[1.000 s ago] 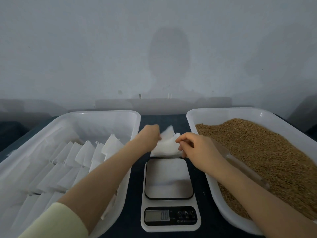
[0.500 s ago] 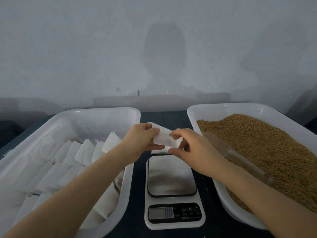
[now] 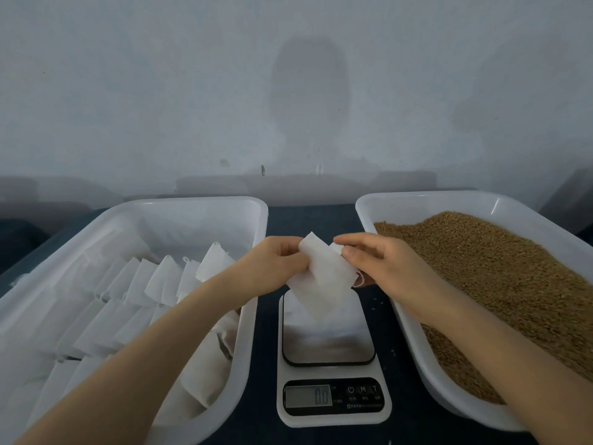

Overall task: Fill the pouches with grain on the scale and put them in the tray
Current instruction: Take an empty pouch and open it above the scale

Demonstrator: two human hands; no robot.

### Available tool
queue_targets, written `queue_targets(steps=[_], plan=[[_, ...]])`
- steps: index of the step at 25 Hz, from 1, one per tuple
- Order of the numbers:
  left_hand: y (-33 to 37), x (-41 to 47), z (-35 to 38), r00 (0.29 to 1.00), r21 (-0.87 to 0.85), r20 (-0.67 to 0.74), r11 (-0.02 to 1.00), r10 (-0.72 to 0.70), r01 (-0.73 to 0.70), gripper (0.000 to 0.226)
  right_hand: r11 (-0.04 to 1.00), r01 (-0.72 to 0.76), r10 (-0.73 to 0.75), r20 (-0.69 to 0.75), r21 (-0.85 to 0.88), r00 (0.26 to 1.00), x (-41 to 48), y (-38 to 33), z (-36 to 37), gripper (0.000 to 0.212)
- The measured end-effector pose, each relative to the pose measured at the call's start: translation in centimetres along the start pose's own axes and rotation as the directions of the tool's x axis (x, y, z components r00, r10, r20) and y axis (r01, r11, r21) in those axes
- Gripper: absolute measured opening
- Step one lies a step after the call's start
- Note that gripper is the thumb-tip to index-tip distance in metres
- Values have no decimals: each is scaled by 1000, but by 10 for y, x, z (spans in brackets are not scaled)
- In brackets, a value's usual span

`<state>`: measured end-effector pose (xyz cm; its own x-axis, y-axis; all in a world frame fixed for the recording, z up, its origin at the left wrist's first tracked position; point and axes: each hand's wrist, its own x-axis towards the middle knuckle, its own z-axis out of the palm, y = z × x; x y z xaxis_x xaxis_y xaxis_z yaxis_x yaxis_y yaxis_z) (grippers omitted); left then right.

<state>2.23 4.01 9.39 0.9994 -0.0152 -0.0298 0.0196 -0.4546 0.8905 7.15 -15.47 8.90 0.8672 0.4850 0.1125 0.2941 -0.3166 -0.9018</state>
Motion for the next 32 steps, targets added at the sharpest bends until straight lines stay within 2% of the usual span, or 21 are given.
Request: queue_targets(steps=[3,6,9,11,12,14,17,20,23,28,32], plan=[[-4,2,1,999,6,-45,1000,16,-16,24,992,-79,71,88,98,994,-3,-1,2,19],[-9,4,5,993,-17,-115,1000,7,-9,15,985,-89,83,43,151,996,-3,-2,1,11],[-11,8,5,921,152,-373,987,111,-58,12,994,-33,40,-68,106,997,-3,-1,2,7],[-7,7,2,874,74,-462,989,150,-131,9,997,10,0,-128,72,992,-2,0,3,6],[-6,6,2,886,19,-438,987,153,-161,17,998,29,-21,-151,52,988,-2,0,4,6],[-3,3,7,937,-33,-304,982,170,-189,30,998,68,-66,-179,1,982,-3,0,7,8],[-1,-2,24,966,6,-148,977,210,-211,25,982,153,-170,-165,-112,971,-6,0,11,12],[-3,1,33,970,23,-147,981,194,-193,18,953,193,-228,-133,-235,965,-8,1,15,13],[-3,2,32,975,-48,-178,989,131,-141,17,943,174,-218,-130,-285,967,-7,2,15,12],[-3,2,29,977,-122,-186,984,103,-127,19,959,179,-202,-89,-220,975,-5,3,15,6],[-3,0,28,979,-121,-171,984,112,-133,20,962,189,-204,-60,-195,977,-5,2,14,11]])
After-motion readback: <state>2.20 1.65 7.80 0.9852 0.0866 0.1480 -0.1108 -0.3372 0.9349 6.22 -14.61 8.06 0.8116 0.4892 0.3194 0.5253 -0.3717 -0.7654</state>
